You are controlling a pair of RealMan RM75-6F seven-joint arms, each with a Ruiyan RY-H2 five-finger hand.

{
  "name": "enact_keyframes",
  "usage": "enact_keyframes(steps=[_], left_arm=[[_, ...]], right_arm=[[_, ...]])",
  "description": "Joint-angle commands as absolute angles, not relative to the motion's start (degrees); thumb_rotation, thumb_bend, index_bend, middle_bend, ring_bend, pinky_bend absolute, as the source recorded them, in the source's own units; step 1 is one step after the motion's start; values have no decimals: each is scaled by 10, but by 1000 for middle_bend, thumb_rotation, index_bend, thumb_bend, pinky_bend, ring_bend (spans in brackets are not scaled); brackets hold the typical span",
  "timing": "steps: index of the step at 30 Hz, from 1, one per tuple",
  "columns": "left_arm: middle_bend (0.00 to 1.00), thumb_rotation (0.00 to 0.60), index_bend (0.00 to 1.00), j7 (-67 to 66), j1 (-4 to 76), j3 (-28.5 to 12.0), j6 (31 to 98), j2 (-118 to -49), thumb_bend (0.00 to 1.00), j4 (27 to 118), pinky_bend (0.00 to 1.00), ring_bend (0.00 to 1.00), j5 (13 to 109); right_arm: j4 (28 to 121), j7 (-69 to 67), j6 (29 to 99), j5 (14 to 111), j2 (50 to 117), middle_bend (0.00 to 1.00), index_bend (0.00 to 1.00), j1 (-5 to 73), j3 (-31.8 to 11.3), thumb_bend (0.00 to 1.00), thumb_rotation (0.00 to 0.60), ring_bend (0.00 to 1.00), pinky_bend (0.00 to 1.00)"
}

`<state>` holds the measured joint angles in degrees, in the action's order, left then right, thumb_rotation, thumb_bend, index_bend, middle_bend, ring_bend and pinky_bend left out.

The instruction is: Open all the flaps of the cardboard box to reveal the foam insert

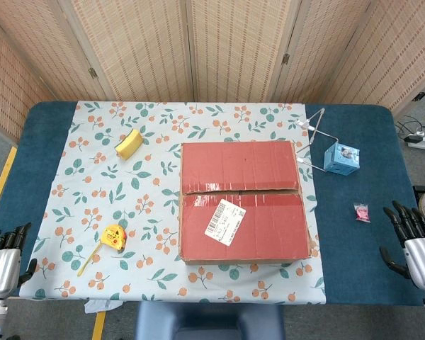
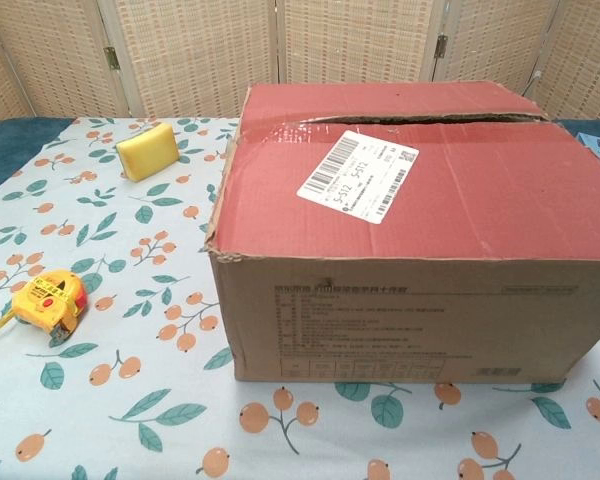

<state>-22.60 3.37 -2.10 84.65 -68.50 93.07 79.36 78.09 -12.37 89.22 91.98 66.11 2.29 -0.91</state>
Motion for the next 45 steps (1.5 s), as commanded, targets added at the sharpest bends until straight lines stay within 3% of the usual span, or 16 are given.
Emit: enact_keyframes(steps=[1,15,24,32,40,45], left_arm=[[194,600,114,-225,35,-23,843,-685,426,930,151,217,789],[193,600,102,-214,47,-20,831,-684,426,927,151,217,805],[194,600,101,-195,49,-24,822,-678,427,925,151,217,789],[193,600,114,-156,46,-28,821,-662,453,933,151,218,784],[193,600,121,-141,48,-40,813,-661,490,912,151,219,758],[194,600,121,-122,45,-41,813,-657,495,909,151,220,754]], right_arm=[[779,-125,889,919,661,0,0,24,-8,444,600,0,0],[783,-114,931,927,664,0,0,4,-9,444,600,0,0],[842,-102,880,937,606,0,0,61,-35,444,600,0,0],[924,-87,726,908,568,0,0,181,-83,444,600,0,0],[949,-52,591,857,580,0,0,289,-122,444,600,0,0],[946,-26,544,831,605,0,0,334,-133,444,600,0,0]])
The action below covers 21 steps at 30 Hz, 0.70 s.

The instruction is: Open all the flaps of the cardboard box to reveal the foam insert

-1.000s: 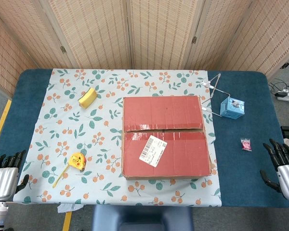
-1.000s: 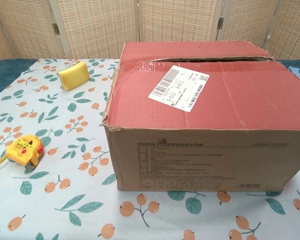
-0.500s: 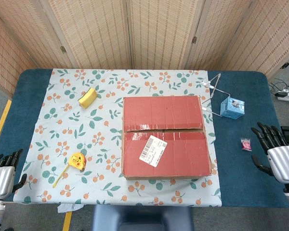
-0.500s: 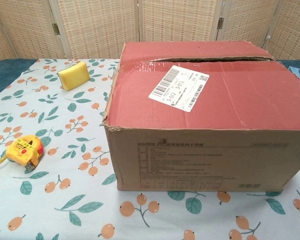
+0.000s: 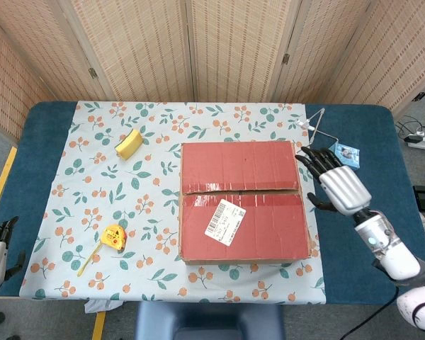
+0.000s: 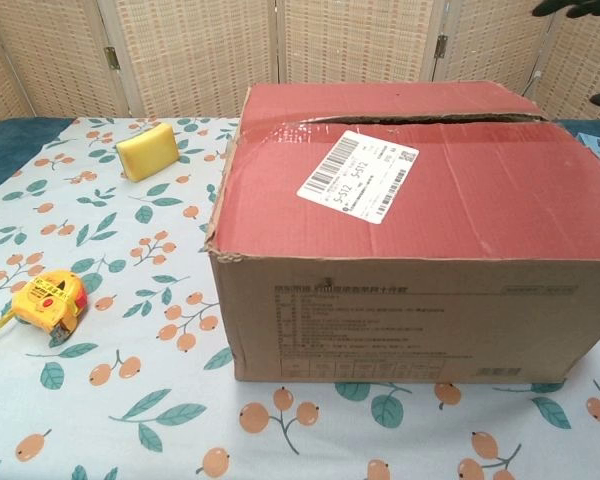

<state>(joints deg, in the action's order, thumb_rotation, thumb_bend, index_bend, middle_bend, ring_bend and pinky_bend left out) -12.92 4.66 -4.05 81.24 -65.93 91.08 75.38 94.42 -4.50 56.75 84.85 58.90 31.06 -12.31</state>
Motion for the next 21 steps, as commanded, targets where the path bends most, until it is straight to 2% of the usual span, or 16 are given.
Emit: enact_keyframes(steps=[1,10,21], left_arm=[[193,600,121,-118,44,-41,815,-655,495,910,151,220,754],[194,600,121,-102,37,-39,824,-649,495,911,152,220,759],[196,600,123,-104,35,-39,827,-648,510,910,128,220,760]], right_arm=[[945,-17,538,827,611,0,0,341,-134,444,600,0,0],[944,37,522,801,643,0,0,371,-130,444,600,0,0],[947,66,520,785,645,0,0,374,-109,444,600,0,0]])
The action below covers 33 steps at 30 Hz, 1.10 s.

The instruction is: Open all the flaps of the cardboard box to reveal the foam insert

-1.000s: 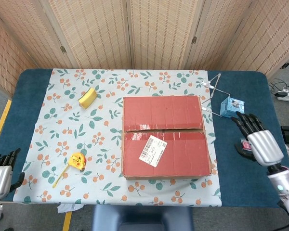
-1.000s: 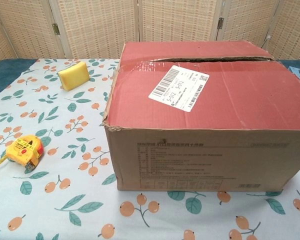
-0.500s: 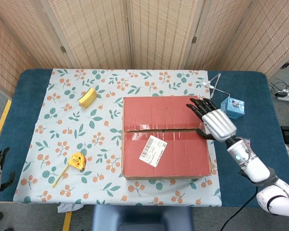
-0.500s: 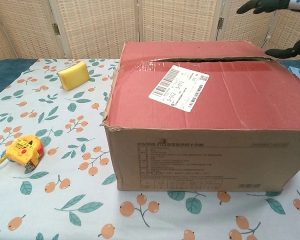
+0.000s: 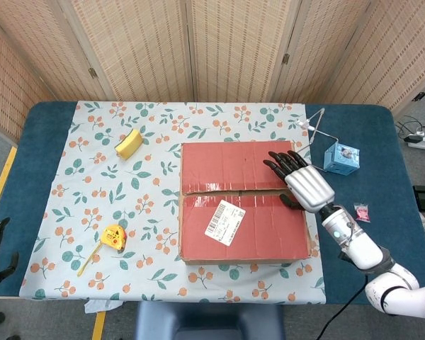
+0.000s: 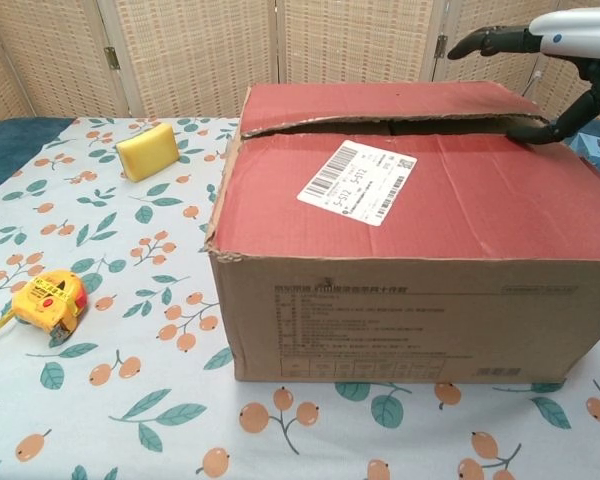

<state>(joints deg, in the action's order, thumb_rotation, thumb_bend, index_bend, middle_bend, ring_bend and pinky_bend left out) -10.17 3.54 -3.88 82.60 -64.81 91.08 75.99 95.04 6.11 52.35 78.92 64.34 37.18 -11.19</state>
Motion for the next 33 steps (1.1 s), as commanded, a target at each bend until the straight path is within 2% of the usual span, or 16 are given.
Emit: enact_keyframes(steps=[1,7,12,19,23,27,33], left_arm=[[197,600,123,-107,36,-39,827,-648,517,910,119,220,760],[198,600,125,-94,34,-40,829,-644,531,912,107,220,762],[198,600,136,-97,35,-39,826,-645,531,909,50,199,759],[199,600,142,-85,32,-39,826,-640,531,913,49,198,758],[199,600,143,-80,33,-39,823,-639,531,911,15,179,760],[199,600,144,-65,34,-38,816,-635,531,912,14,176,760],[199,600,149,-49,40,-38,798,-629,530,908,15,172,756]], right_arm=[[943,69,517,781,648,0,0,376,-108,444,600,0,0],[917,77,508,757,670,0,0,391,-114,444,600,0,0],[900,91,519,741,693,0,0,406,-129,444,600,0,0],[918,92,534,723,675,0,0,422,-162,444,600,0,0],[915,90,519,696,667,0,0,445,-187,444,600,0,0],[879,101,491,657,675,0,0,482,-211,444,600,0,0],[752,122,420,562,715,0,0,567,-247,444,600,0,0]])
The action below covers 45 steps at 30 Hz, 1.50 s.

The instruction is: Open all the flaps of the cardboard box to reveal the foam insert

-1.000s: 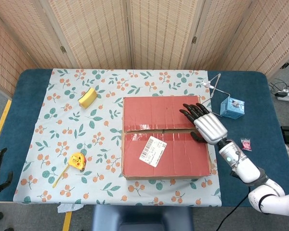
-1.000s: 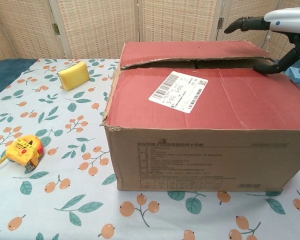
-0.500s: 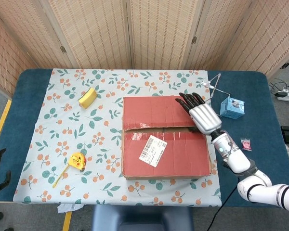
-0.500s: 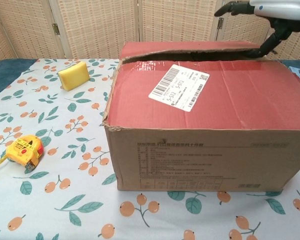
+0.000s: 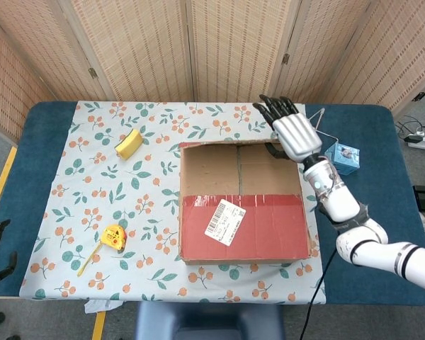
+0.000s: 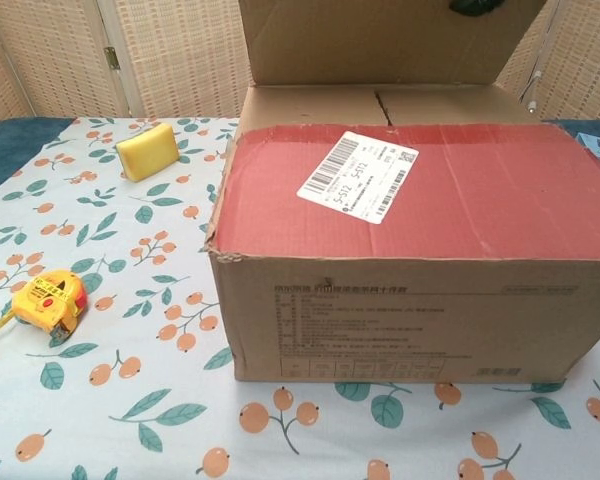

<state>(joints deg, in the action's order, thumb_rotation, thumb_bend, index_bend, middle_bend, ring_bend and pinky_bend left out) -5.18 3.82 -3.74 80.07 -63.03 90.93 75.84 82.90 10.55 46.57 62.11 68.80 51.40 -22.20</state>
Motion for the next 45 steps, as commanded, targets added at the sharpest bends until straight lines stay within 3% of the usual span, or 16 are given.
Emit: enact_keyframes(steps=[1,9,13,17,23,30,32,35,40,45], left_arm=[[199,600,150,-45,40,-38,796,-629,530,908,15,171,754],[200,600,164,-31,45,-45,772,-625,530,900,17,169,729],[200,600,164,-30,48,-44,770,-625,531,899,17,169,733],[199,600,155,-38,49,-44,769,-629,531,896,17,169,729],[199,600,120,-54,51,-48,777,-641,530,888,30,171,726],[200,600,109,-58,56,-46,770,-647,530,883,36,173,727],[199,600,121,-49,61,-42,756,-644,531,883,35,171,732],[199,600,155,-25,70,-37,739,-638,530,881,39,169,749],[200,600,183,-6,77,-38,735,-646,530,863,57,167,760],[199,600,185,6,80,-39,726,-647,531,854,62,167,755]], right_arm=[[724,123,408,544,724,0,0,583,-253,444,600,0,0],[500,65,352,507,807,0,0,634,-262,444,600,0,0],[459,-88,289,542,823,0,0,630,-287,444,600,0,0],[485,-181,286,616,806,0,0,608,-283,444,600,0,0],[602,-276,303,709,718,0,0,548,-253,444,600,0,0],[791,-384,205,756,562,0,0,496,-219,445,600,43,2],[820,-414,185,776,531,12,15,488,-215,444,600,77,46],[844,-463,159,796,510,131,109,485,-214,444,600,224,260],[867,-562,151,837,505,200,193,478,-214,445,600,296,337],[873,-744,187,908,512,212,201,473,-195,444,600,311,383]])
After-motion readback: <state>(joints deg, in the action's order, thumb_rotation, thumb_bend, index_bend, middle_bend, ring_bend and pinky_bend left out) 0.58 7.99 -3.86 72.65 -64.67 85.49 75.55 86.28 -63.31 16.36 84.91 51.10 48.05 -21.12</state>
